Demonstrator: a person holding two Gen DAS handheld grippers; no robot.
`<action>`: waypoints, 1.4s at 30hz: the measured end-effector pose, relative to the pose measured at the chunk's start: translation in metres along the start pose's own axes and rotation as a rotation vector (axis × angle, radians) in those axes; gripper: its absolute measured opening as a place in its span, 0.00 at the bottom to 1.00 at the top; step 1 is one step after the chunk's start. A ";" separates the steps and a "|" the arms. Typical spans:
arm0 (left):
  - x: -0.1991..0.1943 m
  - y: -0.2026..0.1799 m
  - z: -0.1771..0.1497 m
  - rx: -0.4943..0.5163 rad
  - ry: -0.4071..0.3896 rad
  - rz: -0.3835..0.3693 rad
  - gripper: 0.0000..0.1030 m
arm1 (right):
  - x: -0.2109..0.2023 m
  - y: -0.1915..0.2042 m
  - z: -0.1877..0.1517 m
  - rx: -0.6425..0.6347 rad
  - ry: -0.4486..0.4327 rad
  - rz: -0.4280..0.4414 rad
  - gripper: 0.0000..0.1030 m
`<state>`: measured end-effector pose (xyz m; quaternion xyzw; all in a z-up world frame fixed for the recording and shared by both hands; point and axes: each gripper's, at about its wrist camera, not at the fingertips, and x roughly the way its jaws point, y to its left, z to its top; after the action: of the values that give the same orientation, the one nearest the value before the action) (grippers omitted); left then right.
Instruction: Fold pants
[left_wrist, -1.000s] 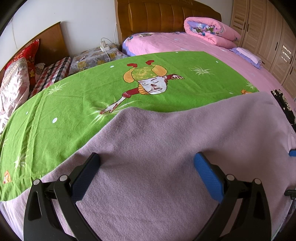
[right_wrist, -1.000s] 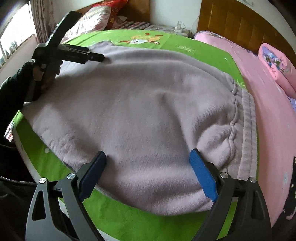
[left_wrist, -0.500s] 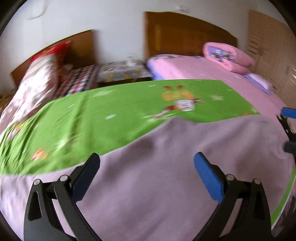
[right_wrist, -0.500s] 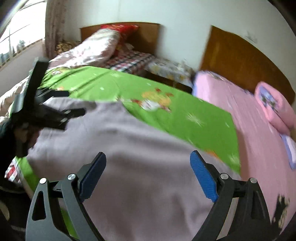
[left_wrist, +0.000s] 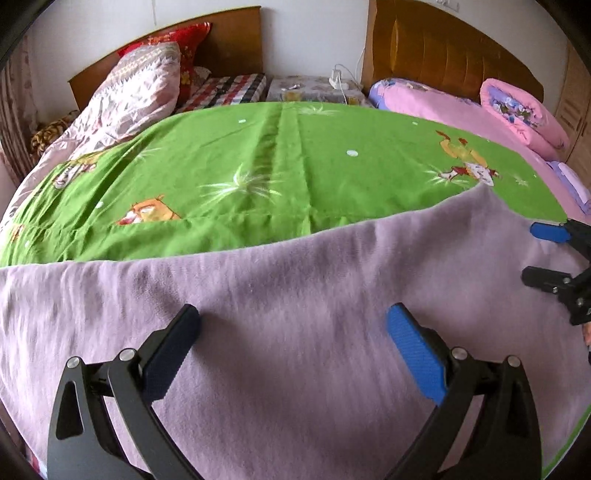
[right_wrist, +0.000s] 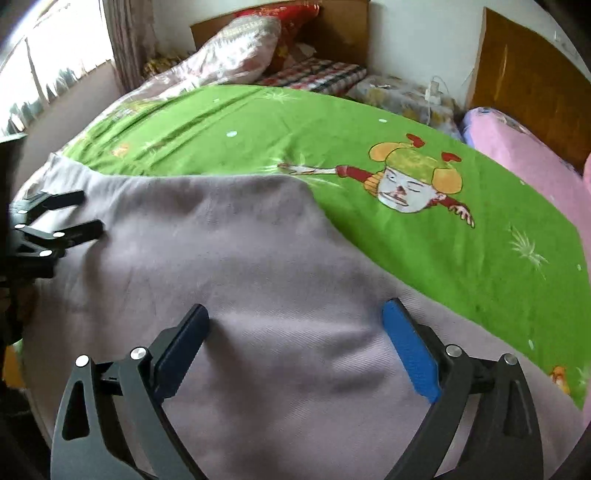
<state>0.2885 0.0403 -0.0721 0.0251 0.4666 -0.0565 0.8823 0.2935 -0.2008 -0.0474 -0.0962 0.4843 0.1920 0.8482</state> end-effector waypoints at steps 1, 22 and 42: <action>-0.001 0.002 0.000 -0.004 -0.003 -0.008 0.98 | -0.001 -0.002 0.000 0.003 0.000 -0.007 0.89; -0.120 0.361 -0.203 -1.182 -0.459 -0.390 0.88 | 0.013 0.293 0.077 -0.454 -0.121 0.232 0.89; -0.067 0.394 -0.194 -1.113 -0.375 -0.434 0.35 | 0.043 0.335 0.076 -0.416 -0.034 0.277 0.89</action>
<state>0.1408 0.4551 -0.1294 -0.5439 0.2577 0.0138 0.7985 0.2330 0.1396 -0.0380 -0.1978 0.4285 0.4036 0.7838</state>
